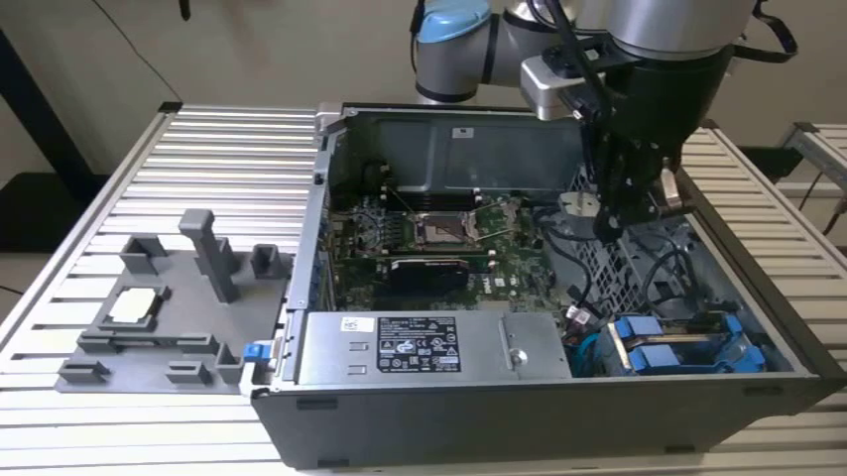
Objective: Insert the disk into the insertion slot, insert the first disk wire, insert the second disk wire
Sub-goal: 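Insert the first disk wire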
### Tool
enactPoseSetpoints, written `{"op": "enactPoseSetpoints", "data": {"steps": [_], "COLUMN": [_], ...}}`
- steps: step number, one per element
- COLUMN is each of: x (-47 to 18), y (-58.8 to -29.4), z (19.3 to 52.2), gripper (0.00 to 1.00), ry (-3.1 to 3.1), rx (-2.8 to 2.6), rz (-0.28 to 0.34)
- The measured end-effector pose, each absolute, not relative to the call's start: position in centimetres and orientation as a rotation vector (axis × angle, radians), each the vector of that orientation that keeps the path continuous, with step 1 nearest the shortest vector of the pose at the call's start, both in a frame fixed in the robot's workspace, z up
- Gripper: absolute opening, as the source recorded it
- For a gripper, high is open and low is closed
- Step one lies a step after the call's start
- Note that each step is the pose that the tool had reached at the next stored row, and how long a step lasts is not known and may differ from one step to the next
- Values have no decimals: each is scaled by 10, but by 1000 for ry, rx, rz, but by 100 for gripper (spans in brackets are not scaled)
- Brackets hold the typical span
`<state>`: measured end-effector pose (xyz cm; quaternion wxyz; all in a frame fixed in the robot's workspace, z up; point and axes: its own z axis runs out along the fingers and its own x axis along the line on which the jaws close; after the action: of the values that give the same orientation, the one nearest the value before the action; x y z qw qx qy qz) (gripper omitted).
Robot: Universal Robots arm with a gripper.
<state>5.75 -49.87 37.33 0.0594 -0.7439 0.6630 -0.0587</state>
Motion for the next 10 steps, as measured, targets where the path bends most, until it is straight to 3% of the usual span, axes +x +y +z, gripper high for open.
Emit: {"op": "enactPoseSetpoints", "data": {"steps": [5, 10], "x": [56, 54], "y": [-499, -499], "z": [373, 373], "gripper": [12, 26], "ry": [1978, 1917], "rx": [-2277, -2328], "rz": [-176, -173]}}
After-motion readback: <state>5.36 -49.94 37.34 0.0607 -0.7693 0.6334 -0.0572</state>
